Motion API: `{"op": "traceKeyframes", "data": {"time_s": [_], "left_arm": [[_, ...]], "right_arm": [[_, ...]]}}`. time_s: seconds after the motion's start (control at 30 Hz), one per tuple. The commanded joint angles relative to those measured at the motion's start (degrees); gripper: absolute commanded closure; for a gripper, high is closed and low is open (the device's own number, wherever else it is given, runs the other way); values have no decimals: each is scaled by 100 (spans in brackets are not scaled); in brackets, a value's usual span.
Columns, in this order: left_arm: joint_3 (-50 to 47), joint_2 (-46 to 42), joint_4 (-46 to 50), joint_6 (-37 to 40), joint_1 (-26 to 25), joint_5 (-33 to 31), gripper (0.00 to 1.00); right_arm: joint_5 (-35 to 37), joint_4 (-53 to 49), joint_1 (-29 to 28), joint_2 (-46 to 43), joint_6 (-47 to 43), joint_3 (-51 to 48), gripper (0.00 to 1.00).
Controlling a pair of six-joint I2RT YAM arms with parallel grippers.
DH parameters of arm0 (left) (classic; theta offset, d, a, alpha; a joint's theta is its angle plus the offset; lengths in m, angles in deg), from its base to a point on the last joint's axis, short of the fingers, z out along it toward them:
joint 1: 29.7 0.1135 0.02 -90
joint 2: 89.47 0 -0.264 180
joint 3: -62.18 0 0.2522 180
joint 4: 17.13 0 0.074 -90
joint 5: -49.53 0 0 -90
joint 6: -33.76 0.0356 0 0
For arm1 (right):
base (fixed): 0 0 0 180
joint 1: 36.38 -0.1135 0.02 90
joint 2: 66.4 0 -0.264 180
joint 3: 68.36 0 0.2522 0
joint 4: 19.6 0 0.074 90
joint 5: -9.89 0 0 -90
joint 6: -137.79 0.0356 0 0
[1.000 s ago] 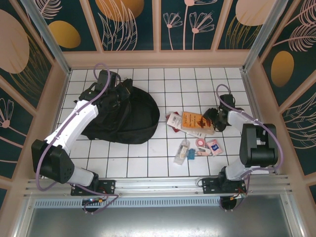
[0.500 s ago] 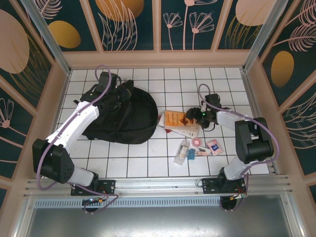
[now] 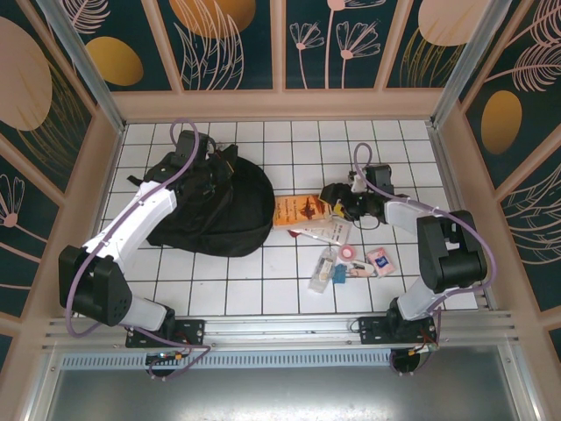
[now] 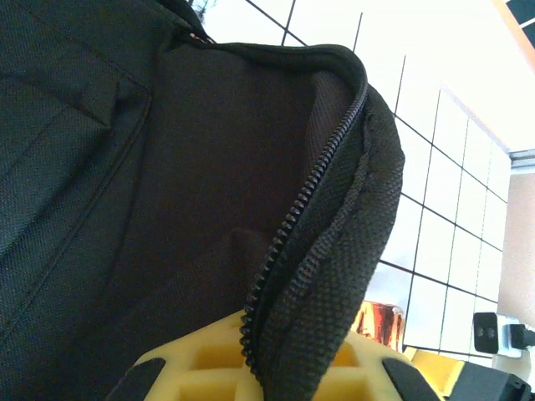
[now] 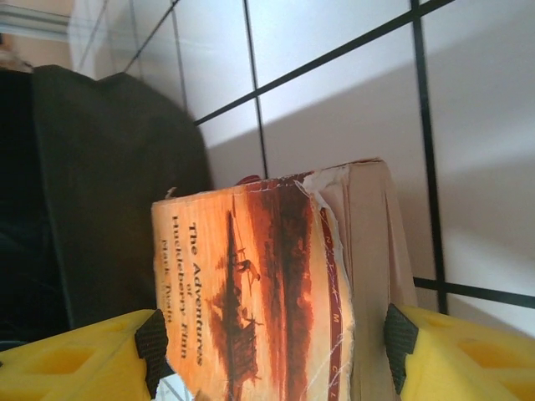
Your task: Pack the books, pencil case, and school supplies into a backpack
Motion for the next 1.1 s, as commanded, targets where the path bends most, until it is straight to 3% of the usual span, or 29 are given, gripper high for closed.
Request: {"op": "traceKeyframes", "data": {"time_s": [0.0, 0.23, 0.43, 0.6, 0.73, 0.87, 1.07], "left_arm": [[-54, -58, -144, -60, 10, 101, 100], [-72, -104, -103, -31, 14, 45, 100], [-78, -95, -82, -20, 10, 37, 100], [-118, -84, -91, -54, 14, 68, 100], [-176, -84, -151, -81, 14, 113, 100], [-208, -92, -152, -96, 12, 126, 100], [-211, -120, -117, -37, 14, 117, 100]], "right_arm": [[-359, 325, 21, -155, 181, -85, 29], [1186, -912, 11, 79, -539, 167, 30], [1152, -963, -162, 475, -657, 204, 30], [1372, -1482, -631, 986, -897, 732, 28], [192, -1144, -678, 969, -673, 801, 30], [-507, -460, -671, 633, -43, 635, 31], [-915, 193, -674, 32, 766, 700, 32]]}}
